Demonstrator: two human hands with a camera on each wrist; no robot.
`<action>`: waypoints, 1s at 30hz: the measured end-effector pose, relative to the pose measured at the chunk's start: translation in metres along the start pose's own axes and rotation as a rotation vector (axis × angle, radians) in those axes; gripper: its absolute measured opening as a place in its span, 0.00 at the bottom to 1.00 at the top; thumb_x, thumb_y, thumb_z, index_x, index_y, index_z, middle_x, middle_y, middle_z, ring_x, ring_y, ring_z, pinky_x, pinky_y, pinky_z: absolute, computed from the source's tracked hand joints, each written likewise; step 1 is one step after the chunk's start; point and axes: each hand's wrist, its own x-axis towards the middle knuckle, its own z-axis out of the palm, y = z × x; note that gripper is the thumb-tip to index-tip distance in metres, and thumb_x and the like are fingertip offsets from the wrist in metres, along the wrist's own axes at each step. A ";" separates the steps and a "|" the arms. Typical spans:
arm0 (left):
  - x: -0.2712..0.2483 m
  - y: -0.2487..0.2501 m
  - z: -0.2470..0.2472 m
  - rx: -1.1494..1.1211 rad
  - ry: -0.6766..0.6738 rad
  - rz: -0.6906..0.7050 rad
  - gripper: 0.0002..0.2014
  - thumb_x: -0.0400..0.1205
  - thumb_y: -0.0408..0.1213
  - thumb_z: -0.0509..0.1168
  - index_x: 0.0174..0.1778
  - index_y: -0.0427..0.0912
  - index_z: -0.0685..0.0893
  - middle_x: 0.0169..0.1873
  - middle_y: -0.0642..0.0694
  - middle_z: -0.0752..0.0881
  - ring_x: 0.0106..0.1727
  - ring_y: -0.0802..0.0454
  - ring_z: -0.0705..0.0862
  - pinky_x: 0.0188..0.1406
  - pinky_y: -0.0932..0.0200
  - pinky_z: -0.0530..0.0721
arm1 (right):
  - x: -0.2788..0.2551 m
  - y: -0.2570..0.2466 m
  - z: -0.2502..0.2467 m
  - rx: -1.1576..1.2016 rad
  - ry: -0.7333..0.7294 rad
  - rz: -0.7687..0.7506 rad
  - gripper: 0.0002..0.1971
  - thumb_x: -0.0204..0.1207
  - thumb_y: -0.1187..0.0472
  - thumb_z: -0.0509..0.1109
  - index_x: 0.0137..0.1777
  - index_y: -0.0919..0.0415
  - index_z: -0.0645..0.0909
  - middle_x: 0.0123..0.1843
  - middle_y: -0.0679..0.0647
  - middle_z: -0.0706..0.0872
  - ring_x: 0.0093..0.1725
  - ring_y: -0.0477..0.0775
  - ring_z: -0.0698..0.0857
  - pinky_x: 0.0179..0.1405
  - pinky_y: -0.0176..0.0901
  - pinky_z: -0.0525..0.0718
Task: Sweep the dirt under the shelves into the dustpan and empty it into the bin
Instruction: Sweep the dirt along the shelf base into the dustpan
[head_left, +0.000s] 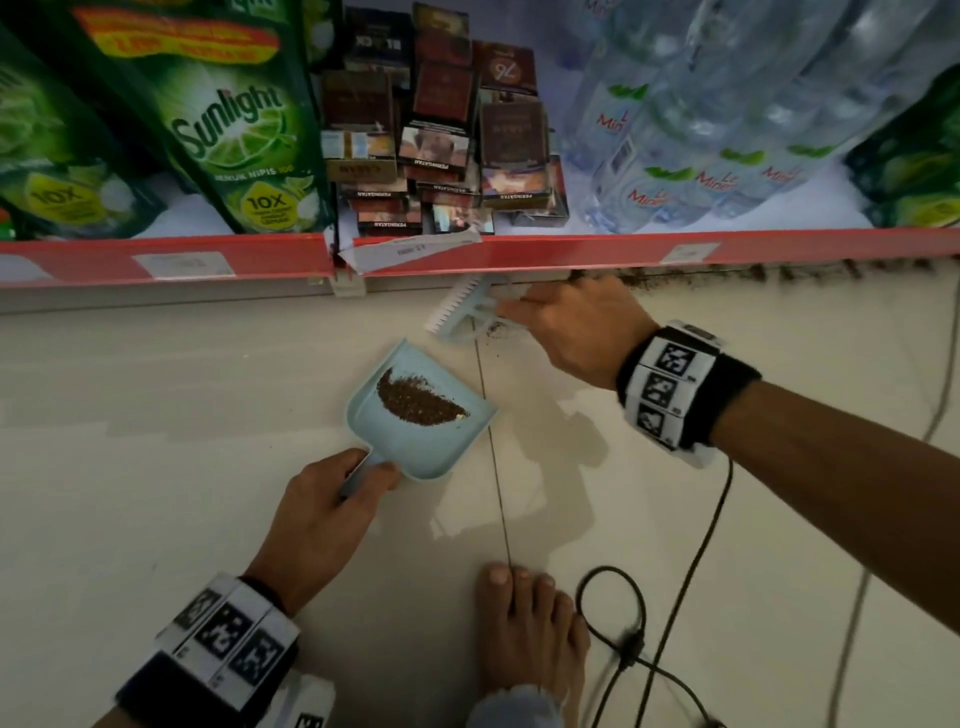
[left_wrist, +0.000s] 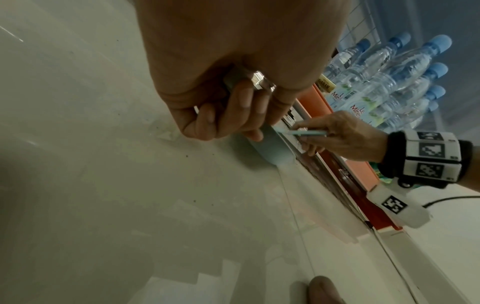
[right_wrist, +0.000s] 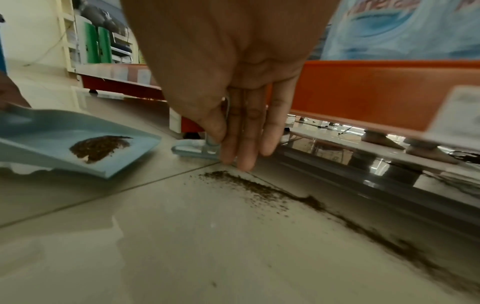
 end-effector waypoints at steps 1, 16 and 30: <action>0.000 0.000 -0.002 0.002 0.007 0.001 0.15 0.85 0.40 0.65 0.35 0.36 0.85 0.19 0.57 0.78 0.23 0.62 0.74 0.25 0.69 0.70 | -0.005 0.007 0.000 0.007 -0.024 0.005 0.24 0.83 0.61 0.58 0.78 0.42 0.71 0.70 0.50 0.85 0.64 0.62 0.84 0.57 0.56 0.83; 0.002 0.007 -0.001 -0.009 -0.018 -0.018 0.16 0.85 0.41 0.65 0.37 0.32 0.84 0.18 0.57 0.76 0.23 0.62 0.71 0.31 0.58 0.71 | 0.026 -0.015 -0.007 0.035 0.080 0.057 0.29 0.85 0.59 0.50 0.85 0.43 0.57 0.61 0.57 0.89 0.52 0.62 0.88 0.47 0.51 0.84; 0.001 0.013 -0.009 -0.024 0.018 -0.045 0.24 0.74 0.53 0.62 0.39 0.31 0.84 0.18 0.56 0.74 0.26 0.55 0.72 0.33 0.54 0.72 | -0.033 0.014 -0.003 0.135 0.216 0.159 0.21 0.74 0.56 0.59 0.64 0.48 0.85 0.56 0.53 0.90 0.52 0.66 0.88 0.45 0.57 0.85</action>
